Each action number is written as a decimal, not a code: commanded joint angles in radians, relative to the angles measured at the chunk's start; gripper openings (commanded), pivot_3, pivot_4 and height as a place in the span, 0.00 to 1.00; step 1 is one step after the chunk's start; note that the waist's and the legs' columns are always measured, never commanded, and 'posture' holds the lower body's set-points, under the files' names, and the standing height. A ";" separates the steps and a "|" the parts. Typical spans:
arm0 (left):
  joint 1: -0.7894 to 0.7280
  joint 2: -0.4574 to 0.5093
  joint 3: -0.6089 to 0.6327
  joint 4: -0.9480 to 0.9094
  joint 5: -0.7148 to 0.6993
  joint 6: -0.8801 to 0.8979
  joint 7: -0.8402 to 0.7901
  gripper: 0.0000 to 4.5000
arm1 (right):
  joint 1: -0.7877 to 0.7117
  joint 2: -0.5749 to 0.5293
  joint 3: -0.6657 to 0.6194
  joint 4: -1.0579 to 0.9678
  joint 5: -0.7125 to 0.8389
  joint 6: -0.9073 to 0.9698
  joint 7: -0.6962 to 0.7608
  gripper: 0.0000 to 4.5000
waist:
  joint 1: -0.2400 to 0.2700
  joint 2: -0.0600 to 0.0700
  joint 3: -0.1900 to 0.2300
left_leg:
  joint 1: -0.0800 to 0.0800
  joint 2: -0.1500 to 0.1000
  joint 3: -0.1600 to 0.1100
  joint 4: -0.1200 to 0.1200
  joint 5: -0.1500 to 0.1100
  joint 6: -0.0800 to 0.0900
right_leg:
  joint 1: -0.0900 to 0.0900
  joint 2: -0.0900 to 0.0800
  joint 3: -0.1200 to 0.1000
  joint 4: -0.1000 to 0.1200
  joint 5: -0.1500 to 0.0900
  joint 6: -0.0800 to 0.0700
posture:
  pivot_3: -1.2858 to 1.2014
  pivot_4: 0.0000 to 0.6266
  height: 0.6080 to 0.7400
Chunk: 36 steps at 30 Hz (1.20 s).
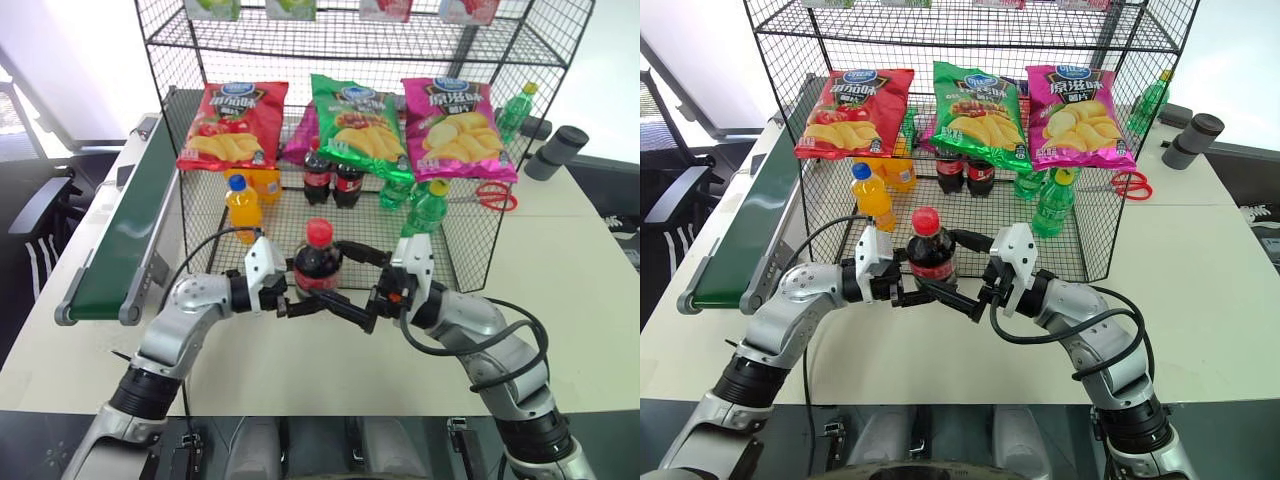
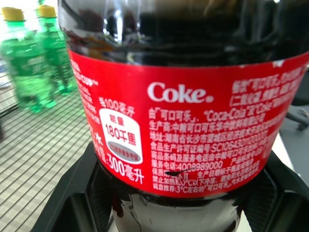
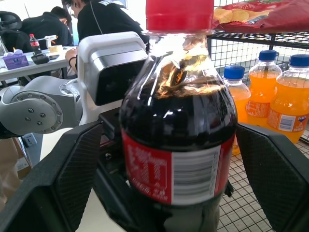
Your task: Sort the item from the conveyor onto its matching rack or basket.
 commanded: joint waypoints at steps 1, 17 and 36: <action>-0.030 -0.015 0.006 -0.010 0.005 -0.036 -0.011 0.64 | -0.002 0.008 0.000 -0.030 0.002 -0.006 -0.003 1.00 | 0.000 0.000 0.000 | 0.000 0.000 0.000 0.000 0.000 0.000 | 0.000 0.000 0.000 0.000 0.000 0.000 | 0.52 0.24 1.00; -0.044 -0.036 0.018 -0.032 -0.037 0.055 -0.021 0.87 | -0.002 0.008 0.003 -0.013 0.003 0.000 0.002 0.65 | 0.001 0.000 0.000 | 0.000 0.000 0.000 0.000 0.000 0.000 | 0.000 0.001 0.000 0.000 0.000 0.000 | 0.52 0.24 1.00; 0.211 0.027 0.314 -0.028 -0.001 -0.065 0.227 0.99 | -0.222 0.223 -0.104 0.575 -0.299 -0.387 -0.292 0.65 | -0.006 0.001 0.001 | 0.000 0.001 0.000 0.000 0.000 0.000 | -0.001 -0.002 0.001 0.001 0.000 0.000 | 0.52 0.24 1.00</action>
